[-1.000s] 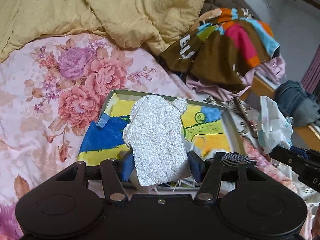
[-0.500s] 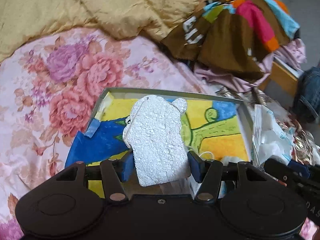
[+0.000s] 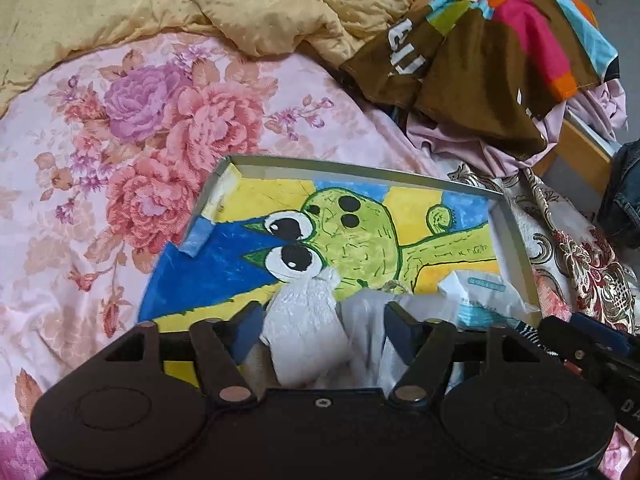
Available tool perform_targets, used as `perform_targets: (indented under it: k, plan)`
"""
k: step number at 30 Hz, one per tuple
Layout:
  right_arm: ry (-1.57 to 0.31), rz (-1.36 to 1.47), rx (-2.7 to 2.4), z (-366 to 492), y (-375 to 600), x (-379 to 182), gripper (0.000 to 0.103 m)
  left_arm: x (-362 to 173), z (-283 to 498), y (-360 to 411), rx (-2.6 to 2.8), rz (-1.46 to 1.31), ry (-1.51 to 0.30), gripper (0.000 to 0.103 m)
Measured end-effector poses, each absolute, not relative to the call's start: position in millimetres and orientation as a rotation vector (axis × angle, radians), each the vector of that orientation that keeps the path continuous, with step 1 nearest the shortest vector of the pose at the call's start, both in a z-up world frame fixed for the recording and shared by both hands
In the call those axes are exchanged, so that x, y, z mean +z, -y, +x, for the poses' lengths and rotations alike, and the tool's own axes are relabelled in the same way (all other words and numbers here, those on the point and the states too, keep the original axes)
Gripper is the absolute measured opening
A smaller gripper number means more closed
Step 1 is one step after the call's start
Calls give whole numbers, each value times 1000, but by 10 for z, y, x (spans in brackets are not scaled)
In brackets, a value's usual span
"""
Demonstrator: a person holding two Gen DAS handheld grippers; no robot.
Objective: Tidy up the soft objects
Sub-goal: 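Open both tools to drop the foam pad and packet onto the tray, then move both tools back over the remaining clutter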
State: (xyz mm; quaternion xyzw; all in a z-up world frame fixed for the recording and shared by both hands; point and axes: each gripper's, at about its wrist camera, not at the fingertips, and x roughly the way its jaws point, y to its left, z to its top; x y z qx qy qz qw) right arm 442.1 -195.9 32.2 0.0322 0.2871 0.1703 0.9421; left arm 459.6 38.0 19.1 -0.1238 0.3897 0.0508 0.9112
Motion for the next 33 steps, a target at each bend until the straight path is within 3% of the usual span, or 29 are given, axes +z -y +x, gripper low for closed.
perform_targets:
  k: [6,12,20,33]
  plan:
    - [-517,74,346,4169,2002,431,85,256,4305,-425,104,-240,-723,85]
    - [-475,115,359,3856,2025,532,96,403,3925,-410,99,-215,-633,95]
    - [-448,109,385,3384,1957,614,102,557,3337,-434,89,-172,-547,102]
    - [-363,136,360,2683,1898,765,103,705,2569,-517,38,-135,-502,102]
